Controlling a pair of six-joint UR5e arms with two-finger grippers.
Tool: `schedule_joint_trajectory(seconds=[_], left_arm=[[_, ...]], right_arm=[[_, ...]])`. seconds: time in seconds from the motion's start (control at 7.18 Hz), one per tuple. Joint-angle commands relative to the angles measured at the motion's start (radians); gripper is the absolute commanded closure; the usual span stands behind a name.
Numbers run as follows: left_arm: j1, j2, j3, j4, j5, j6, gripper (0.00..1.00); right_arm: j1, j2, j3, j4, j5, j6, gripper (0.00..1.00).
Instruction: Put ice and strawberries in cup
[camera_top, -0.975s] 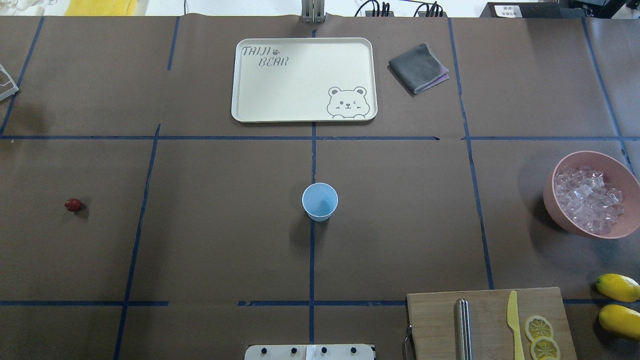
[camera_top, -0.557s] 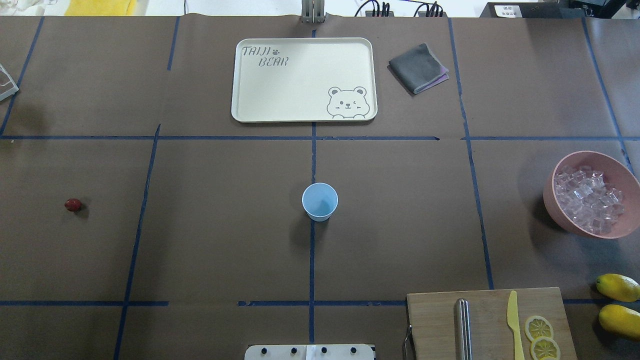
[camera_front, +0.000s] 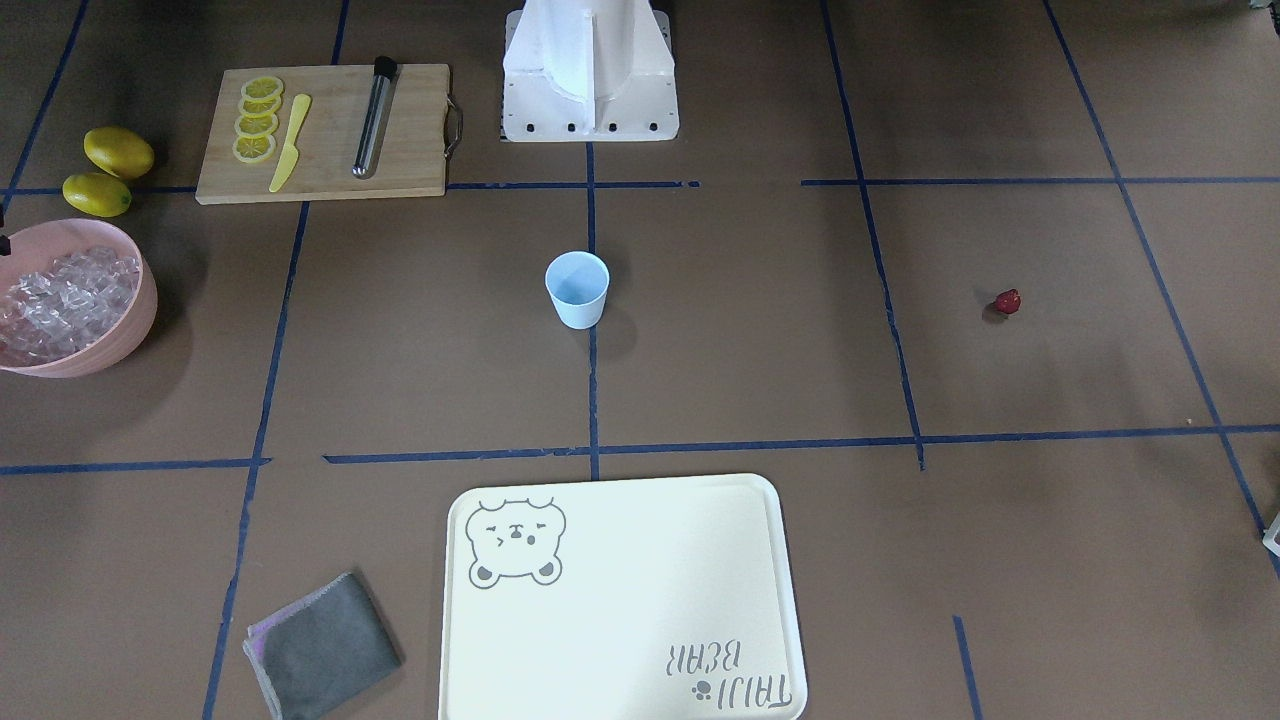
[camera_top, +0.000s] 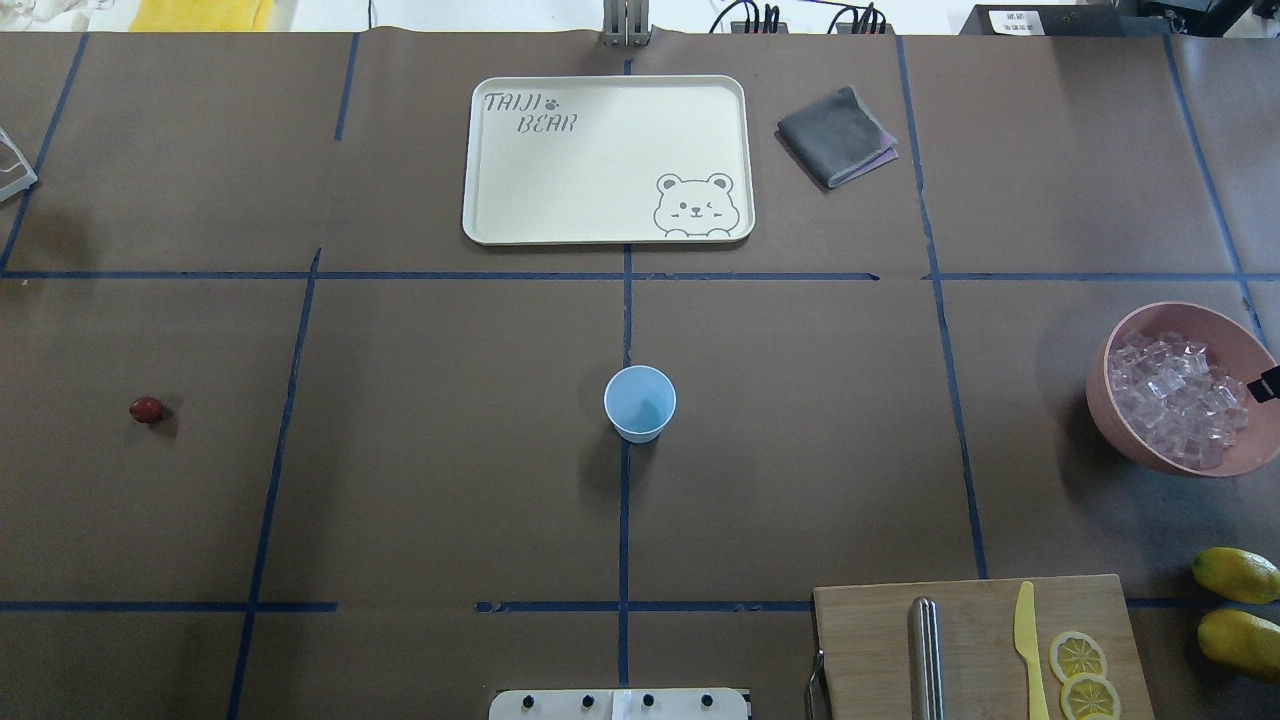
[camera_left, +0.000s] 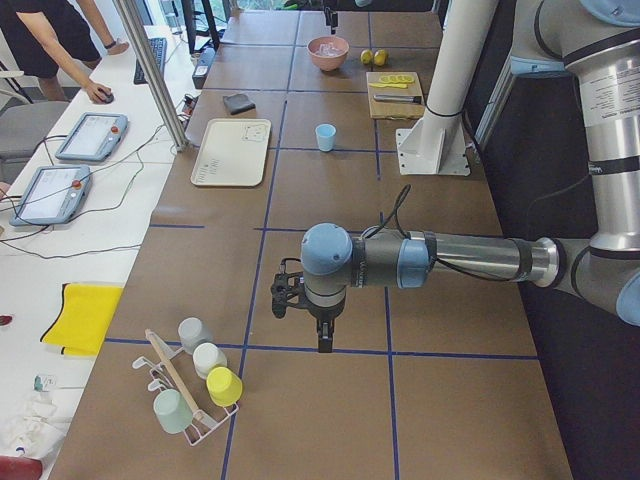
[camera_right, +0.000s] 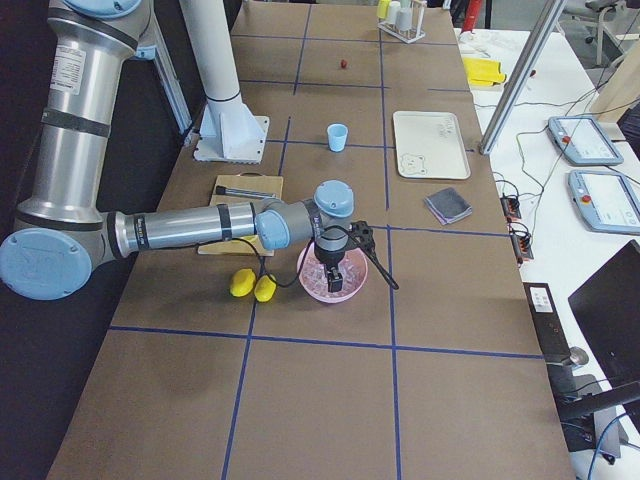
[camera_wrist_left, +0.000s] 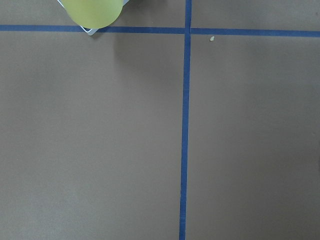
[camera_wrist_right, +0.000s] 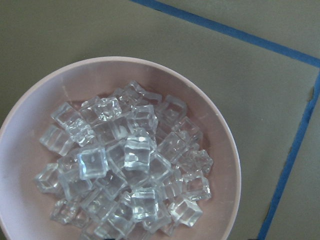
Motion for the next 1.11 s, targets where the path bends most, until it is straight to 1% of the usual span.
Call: schedule_joint_trajectory(seconds=[0.0,0.28,0.56,0.97], left_arm=[[0.0,0.0,0.002,0.0,0.0,-0.002,0.0],[0.002,0.0,0.008,0.0,0.0,0.0,0.0],[0.002,0.0,0.01,0.0,0.0,0.001,0.0],[0.006,0.0,0.01,0.0,0.0,0.001,0.0]], right_arm=[[-0.076,0.001,-0.002,0.012,-0.015,0.0,0.11],[-0.099,0.004,-0.009,0.012,-0.028,-0.001,0.14],[-0.119,0.009,-0.019,0.012,-0.047,0.0,0.15],[-0.134,0.013,-0.052,0.014,-0.054,-0.003,0.19]])
